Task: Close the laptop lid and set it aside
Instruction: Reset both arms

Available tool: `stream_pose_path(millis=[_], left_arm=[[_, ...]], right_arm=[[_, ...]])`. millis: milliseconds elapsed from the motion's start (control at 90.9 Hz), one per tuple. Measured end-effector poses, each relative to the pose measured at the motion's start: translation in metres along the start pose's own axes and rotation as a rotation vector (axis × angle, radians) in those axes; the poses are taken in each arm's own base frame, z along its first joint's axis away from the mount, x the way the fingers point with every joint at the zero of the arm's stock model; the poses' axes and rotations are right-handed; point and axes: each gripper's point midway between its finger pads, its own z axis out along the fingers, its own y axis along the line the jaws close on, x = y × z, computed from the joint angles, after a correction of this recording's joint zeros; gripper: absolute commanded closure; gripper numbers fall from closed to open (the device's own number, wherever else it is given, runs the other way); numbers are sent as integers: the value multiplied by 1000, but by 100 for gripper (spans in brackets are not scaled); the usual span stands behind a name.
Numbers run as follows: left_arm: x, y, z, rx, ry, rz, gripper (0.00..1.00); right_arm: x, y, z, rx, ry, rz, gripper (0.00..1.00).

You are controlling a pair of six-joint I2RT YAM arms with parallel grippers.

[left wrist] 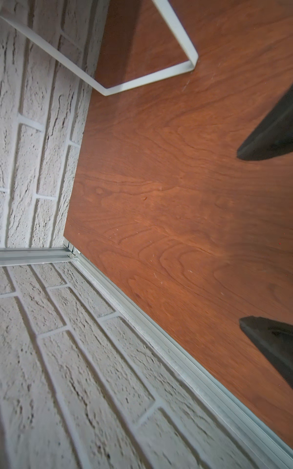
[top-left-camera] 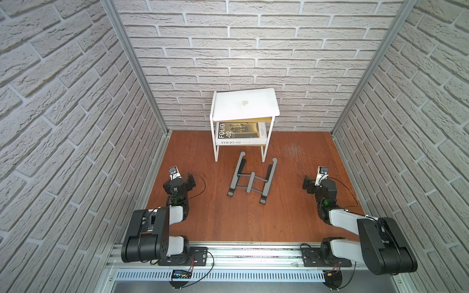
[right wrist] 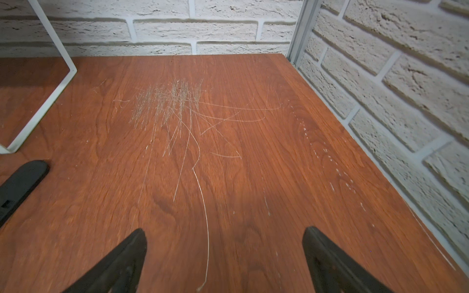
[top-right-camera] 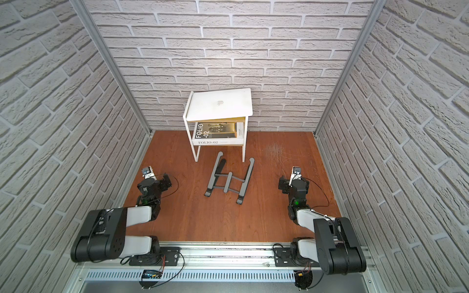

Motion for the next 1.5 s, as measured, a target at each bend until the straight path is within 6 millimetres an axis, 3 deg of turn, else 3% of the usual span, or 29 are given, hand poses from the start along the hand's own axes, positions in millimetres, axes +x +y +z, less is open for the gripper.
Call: stream_pose_path(millis=[88, 264, 451, 814, 1496], left_arm=[[1, -9, 10, 36, 17, 15, 1], [-4, -28, 13, 95, 8, 61, 2], [1, -47, 19, 143, 24, 124, 2], [-2, -41, 24, 138, 29, 113, 2], [-2, -42, 24, 142, 30, 113, 2]], right_arm=[[-5, 4, 8, -15, -33, 9, 2], [12, 21, 16, -100, 9, -27, 1], [-3, 35, 20, -161, -24, -57, 1], [-7, 29, 43, -113, 22, -27, 1], [0, 24, 45, -110, 63, -11, 1]])
